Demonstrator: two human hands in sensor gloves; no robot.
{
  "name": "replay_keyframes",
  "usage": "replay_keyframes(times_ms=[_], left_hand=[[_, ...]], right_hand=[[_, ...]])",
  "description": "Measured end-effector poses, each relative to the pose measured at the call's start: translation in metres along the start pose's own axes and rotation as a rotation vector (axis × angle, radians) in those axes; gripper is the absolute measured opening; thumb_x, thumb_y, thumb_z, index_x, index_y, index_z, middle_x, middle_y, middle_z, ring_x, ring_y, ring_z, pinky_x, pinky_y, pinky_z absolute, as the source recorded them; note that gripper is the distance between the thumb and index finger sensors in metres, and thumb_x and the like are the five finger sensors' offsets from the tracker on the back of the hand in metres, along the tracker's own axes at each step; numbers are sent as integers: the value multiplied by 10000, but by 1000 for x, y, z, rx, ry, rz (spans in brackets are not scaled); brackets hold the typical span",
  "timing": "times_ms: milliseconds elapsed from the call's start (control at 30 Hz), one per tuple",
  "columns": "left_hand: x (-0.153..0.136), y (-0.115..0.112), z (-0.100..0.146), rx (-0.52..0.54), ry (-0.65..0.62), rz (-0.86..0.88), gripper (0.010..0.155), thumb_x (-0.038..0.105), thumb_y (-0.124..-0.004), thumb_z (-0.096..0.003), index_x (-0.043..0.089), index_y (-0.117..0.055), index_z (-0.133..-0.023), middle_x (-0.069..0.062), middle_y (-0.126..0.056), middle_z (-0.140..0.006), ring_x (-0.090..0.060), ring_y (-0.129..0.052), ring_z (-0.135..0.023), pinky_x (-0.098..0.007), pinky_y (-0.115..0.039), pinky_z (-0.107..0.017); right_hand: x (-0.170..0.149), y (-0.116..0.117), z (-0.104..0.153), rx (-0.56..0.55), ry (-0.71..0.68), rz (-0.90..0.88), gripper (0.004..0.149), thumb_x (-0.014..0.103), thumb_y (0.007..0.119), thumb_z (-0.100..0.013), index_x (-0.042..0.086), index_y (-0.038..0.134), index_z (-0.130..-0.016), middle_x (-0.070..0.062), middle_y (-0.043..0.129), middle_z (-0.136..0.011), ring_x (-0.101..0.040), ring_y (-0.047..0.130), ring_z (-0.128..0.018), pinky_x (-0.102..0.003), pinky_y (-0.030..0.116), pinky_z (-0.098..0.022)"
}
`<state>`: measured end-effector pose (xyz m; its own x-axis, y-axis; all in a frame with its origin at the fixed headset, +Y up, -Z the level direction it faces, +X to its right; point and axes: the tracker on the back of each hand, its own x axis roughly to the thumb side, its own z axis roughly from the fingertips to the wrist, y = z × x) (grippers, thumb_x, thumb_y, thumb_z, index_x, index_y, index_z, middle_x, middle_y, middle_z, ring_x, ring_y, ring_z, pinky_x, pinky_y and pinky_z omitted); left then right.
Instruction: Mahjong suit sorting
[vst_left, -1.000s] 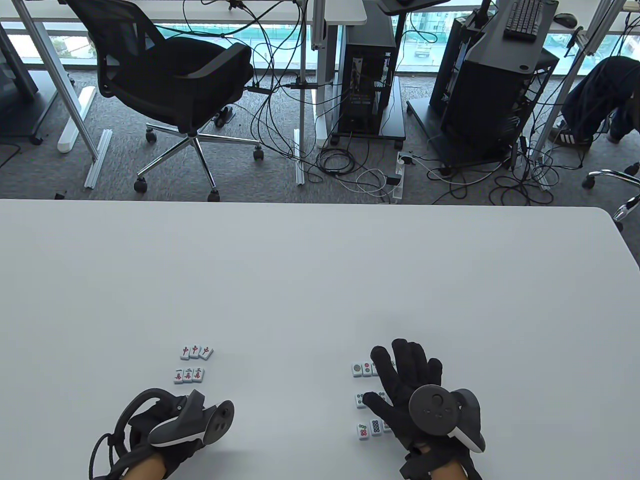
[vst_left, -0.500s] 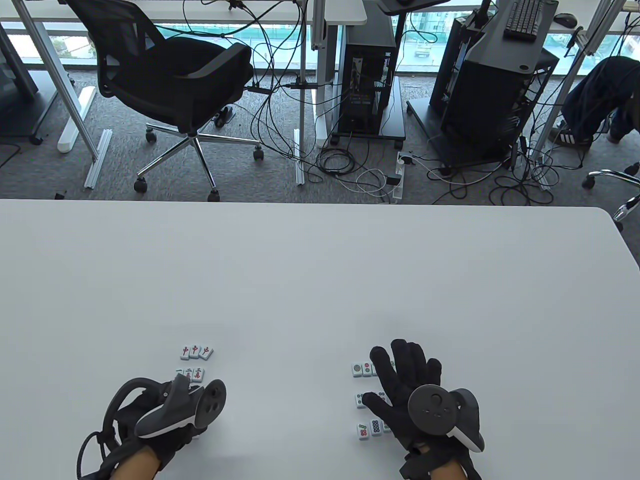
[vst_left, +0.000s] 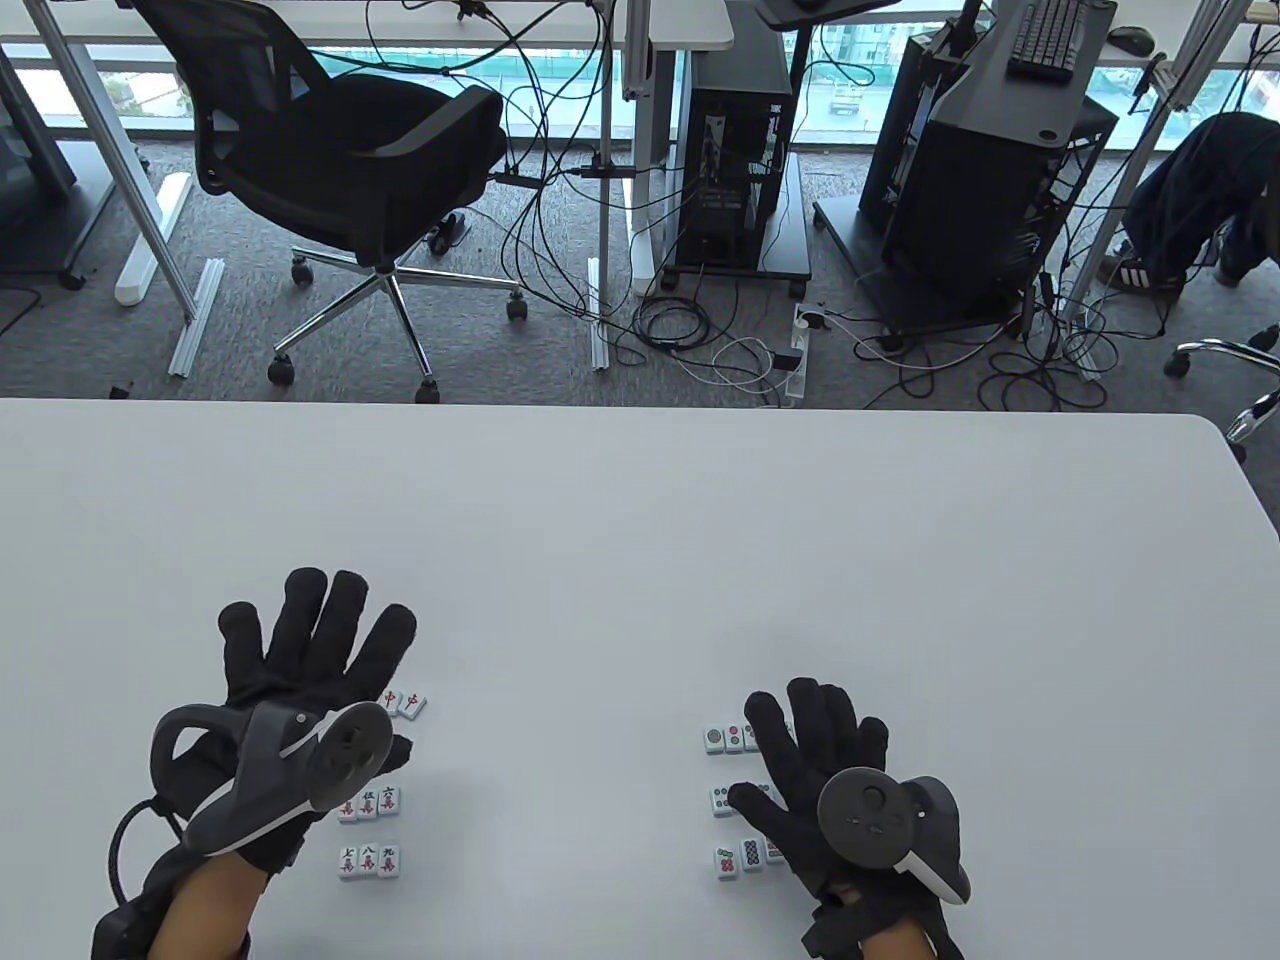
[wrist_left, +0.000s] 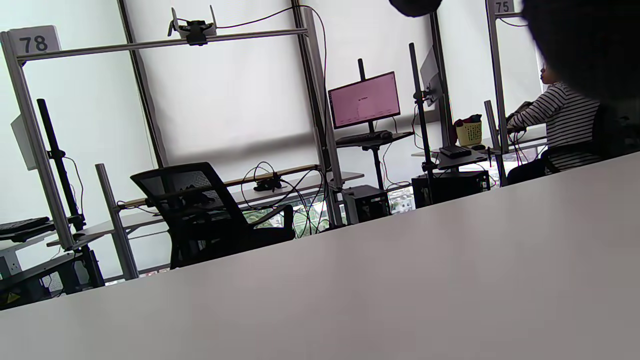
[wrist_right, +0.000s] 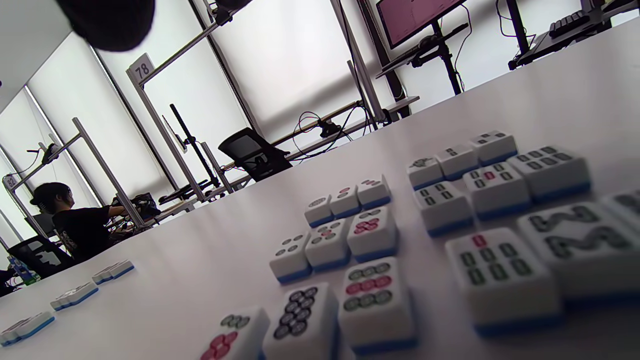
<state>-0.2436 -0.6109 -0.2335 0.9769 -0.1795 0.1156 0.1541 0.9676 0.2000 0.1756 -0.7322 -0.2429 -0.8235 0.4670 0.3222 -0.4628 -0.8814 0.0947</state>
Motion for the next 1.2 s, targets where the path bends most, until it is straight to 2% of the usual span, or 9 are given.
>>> replay_keyframes(times_ms=[100, 200, 333, 400, 500, 567, 833, 1200], left_hand=[[-4, -8, 0, 24, 4, 1, 1015, 743, -766, -247, 445, -264, -1077, 37, -56, -1193, -294, -18, -1158, -693, -119, -774], [-6, -26, 3, 33, 13, -6, 1006, 776, -706, -268, 454, -193, -1071, 48, 34, -1168, -278, 72, -1129, -680, -57, -764], [-9, -62, 12, 12, 39, 51, 998, 803, -644, -287, 457, -121, -1064, 55, 108, -1140, -265, 148, -1101, -671, -10, -748], [-12, -77, 15, 17, 45, 84, 996, 806, -635, -292, 458, -109, -1062, 55, 121, -1135, -259, 162, -1095, -668, 3, -743], [-15, -97, 22, 79, 37, 81, 988, 799, -640, -295, 457, -123, -1065, 62, 120, -1133, -249, 174, -1087, -660, 16, -738], [-19, -105, 24, 48, 33, 15, 986, 800, -639, -294, 470, -111, -1058, 77, 139, -1124, -234, 196, -1079, -655, 37, -732], [-27, -112, 28, -26, 79, 75, 993, 808, -626, -297, 461, -88, -1056, 66, 161, -1109, -242, 215, -1063, -658, 57, -714], [-30, -111, 30, -45, 68, 163, 986, 805, -626, -304, 455, -101, -1062, 69, 156, -1109, -243, 209, -1065, -659, 54, -714]], right_hand=[[-1, 0, 0, 4, 4, 3, 748, 615, 598, -529, 362, 212, -1118, -119, 87, -1184, -423, 46, -1044, -698, 108, -710], [-1, 0, 0, 3, 9, 7, 748, 614, 598, -528, 362, 212, -1118, -120, 86, -1184, -423, 46, -1044, -698, 107, -710], [-1, 1, 0, 7, 7, 14, 749, 614, 598, -528, 362, 211, -1118, -120, 86, -1183, -423, 46, -1043, -698, 107, -709], [-1, 1, -1, 11, 6, 19, 748, 613, 598, -529, 362, 212, -1117, -121, 85, -1183, -422, 45, -1043, -698, 107, -709], [0, 2, -1, 18, 7, 24, 747, 613, 598, -528, 361, 214, -1117, -120, 85, -1183, -422, 45, -1042, -698, 106, -708], [0, 2, -1, 19, 11, 28, 746, 613, 598, -528, 363, 214, -1117, -120, 86, -1182, -421, 44, -1042, -697, 105, -708], [-1, 2, 0, 12, 21, 40, 747, 611, 600, -526, 361, 215, -1115, -117, 79, -1180, -418, 35, -1040, -696, 98, -707], [0, 5, -1, 23, 40, 91, 748, 610, 599, -524, 361, 209, -1112, -117, 71, -1175, -415, 25, -1036, -696, 94, -705]])
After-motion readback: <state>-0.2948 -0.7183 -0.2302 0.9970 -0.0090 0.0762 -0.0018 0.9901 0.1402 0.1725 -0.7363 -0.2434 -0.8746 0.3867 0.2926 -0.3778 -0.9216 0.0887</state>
